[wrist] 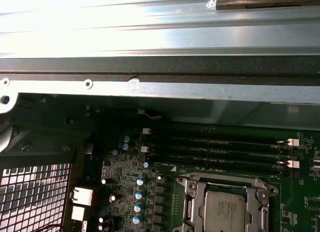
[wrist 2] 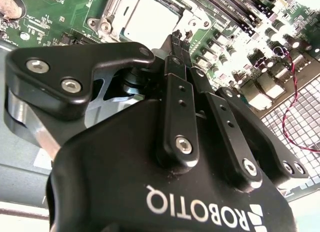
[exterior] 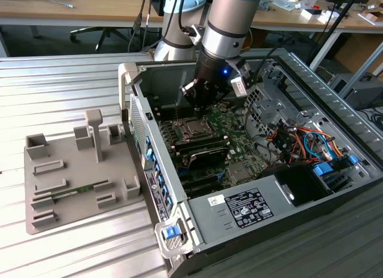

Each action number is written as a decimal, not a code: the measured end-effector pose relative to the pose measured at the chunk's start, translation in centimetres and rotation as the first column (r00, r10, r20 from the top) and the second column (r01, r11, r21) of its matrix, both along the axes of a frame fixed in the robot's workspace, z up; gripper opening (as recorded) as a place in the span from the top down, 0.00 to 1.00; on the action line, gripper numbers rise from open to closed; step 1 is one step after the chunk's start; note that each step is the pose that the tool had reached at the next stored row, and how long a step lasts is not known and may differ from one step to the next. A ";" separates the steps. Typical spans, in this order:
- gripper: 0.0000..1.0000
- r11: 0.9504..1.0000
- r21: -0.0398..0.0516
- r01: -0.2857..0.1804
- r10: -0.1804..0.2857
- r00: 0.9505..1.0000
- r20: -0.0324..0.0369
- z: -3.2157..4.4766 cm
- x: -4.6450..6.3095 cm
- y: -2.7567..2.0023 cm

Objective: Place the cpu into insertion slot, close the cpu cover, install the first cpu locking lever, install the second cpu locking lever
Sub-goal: 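Install the first cpu locking lever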

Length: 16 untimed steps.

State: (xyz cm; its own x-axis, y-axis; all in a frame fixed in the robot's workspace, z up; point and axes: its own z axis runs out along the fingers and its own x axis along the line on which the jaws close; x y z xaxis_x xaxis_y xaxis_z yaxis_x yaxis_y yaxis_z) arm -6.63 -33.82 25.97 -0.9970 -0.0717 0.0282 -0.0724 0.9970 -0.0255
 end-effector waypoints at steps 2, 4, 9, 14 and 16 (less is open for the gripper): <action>0.90 1.000 0.000 0.000 0.000 1.000 0.000 0.00 0.0 0.00; 0.90 1.000 0.000 0.000 0.000 1.000 0.000 0.00 -0.1 0.00; 0.90 1.000 0.000 0.000 0.000 1.000 0.000 0.00 -0.3 0.00; 0.90 1.000 0.000 0.000 0.000 1.000 0.000 0.00 -0.5 0.00; 0.90 1.000 0.000 0.000 0.000 1.000 0.000 0.00 -0.8 0.00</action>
